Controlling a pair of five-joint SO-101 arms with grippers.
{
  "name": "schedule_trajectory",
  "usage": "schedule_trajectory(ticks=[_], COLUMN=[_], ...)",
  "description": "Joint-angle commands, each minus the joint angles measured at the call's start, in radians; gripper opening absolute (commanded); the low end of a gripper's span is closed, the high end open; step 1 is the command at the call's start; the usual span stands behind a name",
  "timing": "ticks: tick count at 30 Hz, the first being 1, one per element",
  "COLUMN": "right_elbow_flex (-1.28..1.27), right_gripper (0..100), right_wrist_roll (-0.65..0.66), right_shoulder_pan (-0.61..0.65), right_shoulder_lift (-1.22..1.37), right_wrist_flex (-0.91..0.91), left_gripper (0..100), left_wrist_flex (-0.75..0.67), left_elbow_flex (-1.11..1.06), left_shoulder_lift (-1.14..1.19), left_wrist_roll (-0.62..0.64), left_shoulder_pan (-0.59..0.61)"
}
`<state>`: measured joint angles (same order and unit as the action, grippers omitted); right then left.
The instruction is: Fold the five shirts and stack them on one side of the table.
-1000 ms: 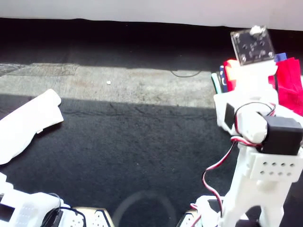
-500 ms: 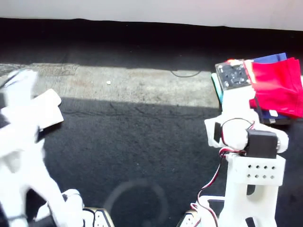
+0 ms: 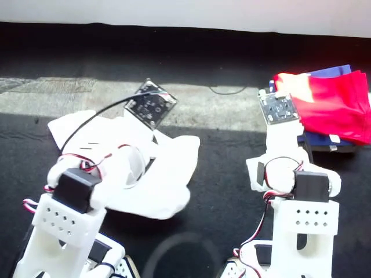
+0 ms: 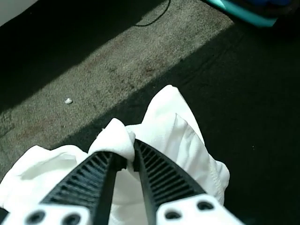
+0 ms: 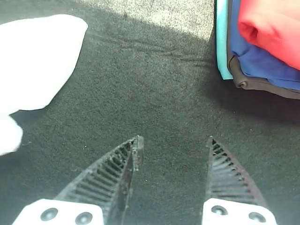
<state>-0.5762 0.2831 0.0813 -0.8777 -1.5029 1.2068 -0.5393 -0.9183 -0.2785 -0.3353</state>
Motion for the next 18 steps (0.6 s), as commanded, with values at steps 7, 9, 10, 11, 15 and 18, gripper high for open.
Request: schedule_trajectory(ticks=[7,9,10,11,15,18], right_elbow_flex=[-0.059,-0.081,-0.09,-0.102,-0.145,-0.14], right_gripper=[21.3,21.3,21.3,21.3,21.3,21.6], right_wrist_roll=[-0.012,-0.014,-0.014,-0.014,-0.015,-0.057], right_shoulder_pan=[0.007,0.007,0.008,0.008,0.085,0.206], right_shoulder_lift=[-0.012,-0.012,-0.012,-0.012,-0.008,0.048], right_wrist_flex=[0.048,0.081,0.096,0.11,0.15,0.171], left_gripper=[21,21,21,21,21,21], left_wrist_flex=[0.02,0.087,0.13,0.169,0.244,0.241], left_elbow_flex=[-0.111,-0.124,-0.122,-0.117,-0.116,-0.125], left_shoulder_lift=[-0.028,-0.028,-0.028,-0.028,-0.028,-0.027], left_wrist_roll=[0.008,0.005,0.003,0.003,-0.061,-0.117], left_shoulder_pan=[0.045,0.133,0.185,0.237,0.46,0.645])
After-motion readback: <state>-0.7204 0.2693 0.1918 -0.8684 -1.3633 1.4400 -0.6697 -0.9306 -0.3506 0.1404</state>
